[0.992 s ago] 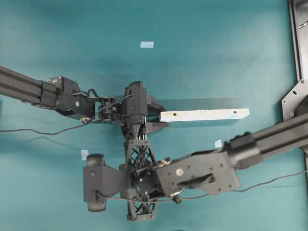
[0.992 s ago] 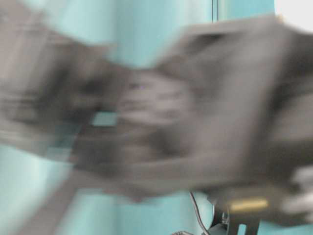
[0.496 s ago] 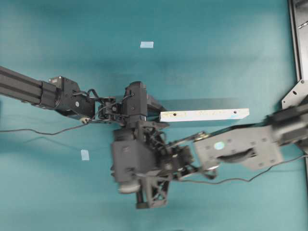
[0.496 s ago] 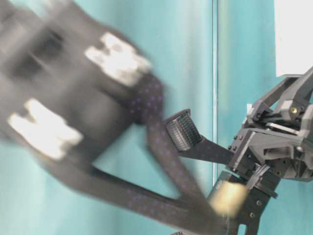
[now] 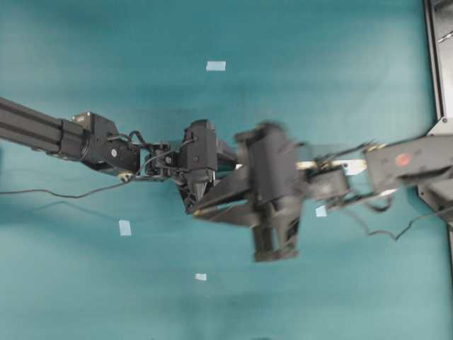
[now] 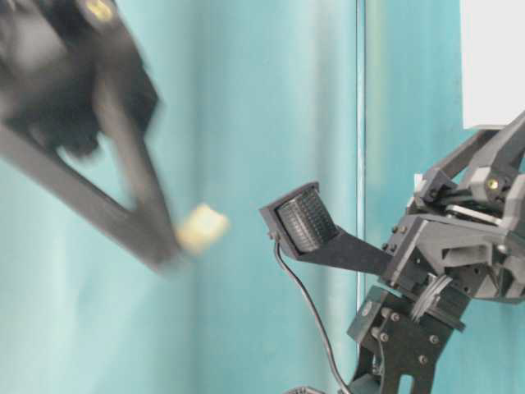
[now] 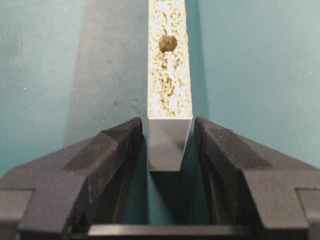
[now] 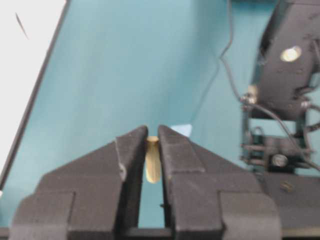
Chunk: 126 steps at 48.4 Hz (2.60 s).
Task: Move the wooden board into place and insert the rod into its hole.
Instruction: 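Lift the dowel and carry it above the board's hole with the right gripper, then lower the dowel into the hole near the board's left end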
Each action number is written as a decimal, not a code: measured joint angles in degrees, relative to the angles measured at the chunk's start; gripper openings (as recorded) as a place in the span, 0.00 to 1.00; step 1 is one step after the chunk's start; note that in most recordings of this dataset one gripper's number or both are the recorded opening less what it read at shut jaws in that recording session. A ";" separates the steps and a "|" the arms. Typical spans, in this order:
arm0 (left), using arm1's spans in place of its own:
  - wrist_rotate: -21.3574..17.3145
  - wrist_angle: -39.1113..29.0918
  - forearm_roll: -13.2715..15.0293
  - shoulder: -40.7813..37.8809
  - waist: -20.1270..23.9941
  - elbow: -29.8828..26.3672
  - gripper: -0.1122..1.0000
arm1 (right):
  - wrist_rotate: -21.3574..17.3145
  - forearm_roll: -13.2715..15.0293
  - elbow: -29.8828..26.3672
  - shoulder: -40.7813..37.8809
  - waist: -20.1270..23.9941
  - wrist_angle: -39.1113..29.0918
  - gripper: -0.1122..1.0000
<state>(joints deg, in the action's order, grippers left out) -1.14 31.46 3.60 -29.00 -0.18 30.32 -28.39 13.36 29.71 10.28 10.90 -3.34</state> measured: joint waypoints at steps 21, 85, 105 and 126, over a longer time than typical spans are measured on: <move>0.09 -1.67 0.09 1.23 0.26 -0.88 0.53 | 2.20 3.96 20.04 10.46 -8.79 17.49 0.20; 0.26 -8.88 0.53 3.08 -1.32 -2.90 0.29 | 11.95 1.14 37.35 -11.60 -19.25 68.20 0.20; 0.26 -8.88 0.53 2.90 -1.32 -2.90 0.29 | 11.95 1.05 37.09 -15.73 -16.52 68.64 0.20; 0.26 -8.88 0.53 2.90 -1.32 -2.90 0.29 | 12.22 0.53 34.72 -20.13 -16.52 68.64 0.20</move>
<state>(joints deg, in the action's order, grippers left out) -0.88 22.59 4.13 -26.10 -1.49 27.42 -16.17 13.89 64.42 -9.84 -5.63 65.30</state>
